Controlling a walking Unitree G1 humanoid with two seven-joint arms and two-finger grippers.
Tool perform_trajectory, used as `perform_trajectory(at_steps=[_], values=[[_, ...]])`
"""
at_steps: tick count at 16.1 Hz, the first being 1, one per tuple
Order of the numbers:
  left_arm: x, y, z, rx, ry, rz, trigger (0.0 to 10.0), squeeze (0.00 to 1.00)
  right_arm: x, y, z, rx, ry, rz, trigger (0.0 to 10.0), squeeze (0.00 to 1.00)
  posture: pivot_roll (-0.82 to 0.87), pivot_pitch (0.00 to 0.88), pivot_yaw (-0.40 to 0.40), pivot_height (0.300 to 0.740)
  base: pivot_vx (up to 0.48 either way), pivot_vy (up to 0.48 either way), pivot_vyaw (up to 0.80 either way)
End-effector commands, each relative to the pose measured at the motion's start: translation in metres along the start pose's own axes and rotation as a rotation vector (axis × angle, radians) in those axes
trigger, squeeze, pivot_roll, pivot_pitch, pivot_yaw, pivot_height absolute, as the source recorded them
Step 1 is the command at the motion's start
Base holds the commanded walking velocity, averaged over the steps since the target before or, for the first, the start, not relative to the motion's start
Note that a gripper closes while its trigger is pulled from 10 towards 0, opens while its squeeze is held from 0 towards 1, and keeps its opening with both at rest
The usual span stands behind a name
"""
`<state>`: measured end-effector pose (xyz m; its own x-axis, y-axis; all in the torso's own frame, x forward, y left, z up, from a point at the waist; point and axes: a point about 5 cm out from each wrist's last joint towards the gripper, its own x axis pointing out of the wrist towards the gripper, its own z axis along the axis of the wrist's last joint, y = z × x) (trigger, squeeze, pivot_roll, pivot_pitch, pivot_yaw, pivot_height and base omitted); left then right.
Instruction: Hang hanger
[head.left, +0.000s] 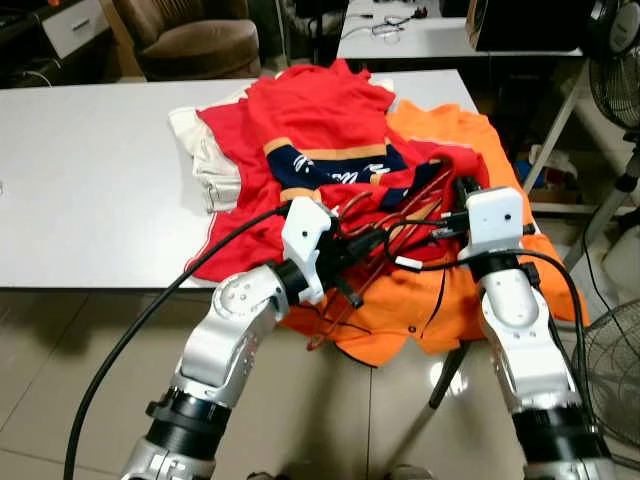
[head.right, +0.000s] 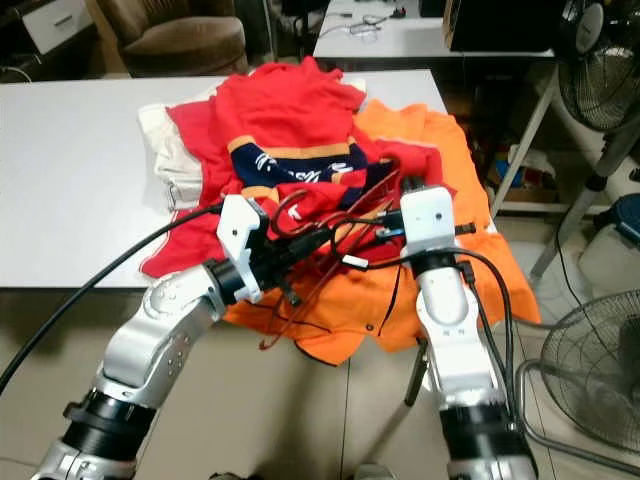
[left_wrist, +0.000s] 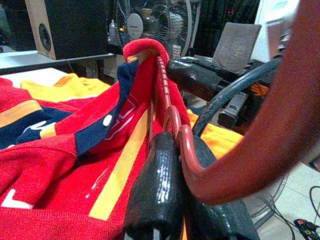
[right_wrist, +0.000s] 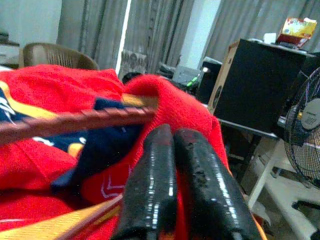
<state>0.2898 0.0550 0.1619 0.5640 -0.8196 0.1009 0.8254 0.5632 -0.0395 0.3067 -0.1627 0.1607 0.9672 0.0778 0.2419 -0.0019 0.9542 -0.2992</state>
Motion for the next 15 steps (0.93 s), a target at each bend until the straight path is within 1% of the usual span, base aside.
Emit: perform_trajectory(at_steps=[1, 5, 7, 9, 10, 11, 12, 13, 14, 15], values=[[0.003, -0.001, 0.004, 0.021, -0.005, -0.012, 10.0, 0.0, -0.001, 0.006, 0.011, 0.013, -0.032, 0.032, 0.0, 0.0, -0.29, 0.059, 0.11, 0.74, 0.0, 0.0, 0.0], [0.004, 0.0, 0.003, 0.027, 0.003, -0.024, 10.0, 0.0, -0.01, 0.007, 0.018, 0.013, -0.047, 0.045, 0.0, 0.0, -0.3, 0.053, 0.122, 0.74, 0.0, 0.0, 0.0], [0.004, 0.001, 0.003, 0.03, 0.007, -0.031, 10.0, 0.0, -0.016, 0.006, 0.021, -0.001, -0.051, 0.045, 0.0, 0.0, -0.3, 0.049, 0.128, 0.74, 0.0, 0.0, 0.0], [0.004, 0.001, 0.002, 0.036, 0.017, -0.034, 10.0, 0.0, -0.023, -0.004, 0.019, -0.031, -0.026, -0.02, 0.0, 0.0, -0.3, 0.048, 0.127, 0.74, 0.0, 0.0, 0.0], [0.004, 0.005, 0.001, 0.056, 0.022, 0.01, 10.0, 0.0, -0.03, -0.013, 0.018, -0.09, -0.02, -0.095, 0.0, 0.0, -0.3, 0.044, 0.128, 0.74, 0.0, 0.0, 0.0], [0.001, 0.013, -0.003, 0.074, 0.031, 0.119, 10.0, 0.0, -0.045, -0.02, 0.02, -0.125, -0.019, -0.172, 10.0, 0.0, -0.3, 0.042, 0.129, 0.74, 0.0, 0.0, 0.0], [-0.002, 0.016, -0.006, 0.047, 0.038, 0.169, 10.0, 0.0, -0.055, -0.023, 0.023, -0.137, -0.024, -0.206, 10.0, 0.0, -0.3, 0.041, 0.129, 0.74, 0.0, 0.0, 0.0], [-0.008, 0.013, -0.012, 0.048, 0.058, 0.166, 10.0, 0.0, -0.071, -0.023, 0.028, -0.158, -0.045, -0.218, 10.0, 1.0, -0.31, 0.041, 0.128, 0.74, 0.0, 0.0, 0.0], [-0.011, 0.01, -0.015, 0.051, 0.067, 0.154, 10.0, 0.0, -0.086, -0.021, 0.031, -0.183, -0.063, -0.21, 10.0, 1.0, -0.31, 0.044, 0.126, 0.74, 0.0, 0.0, 0.0], [-0.012, 0.009, -0.016, 0.049, 0.067, 0.151, 10.0, 0.0, -0.091, -0.021, 0.032, -0.186, -0.063, -0.21, 10.0, 1.0, -0.31, 0.044, 0.126, 0.74, 0.0, 0.0, 0.0]])
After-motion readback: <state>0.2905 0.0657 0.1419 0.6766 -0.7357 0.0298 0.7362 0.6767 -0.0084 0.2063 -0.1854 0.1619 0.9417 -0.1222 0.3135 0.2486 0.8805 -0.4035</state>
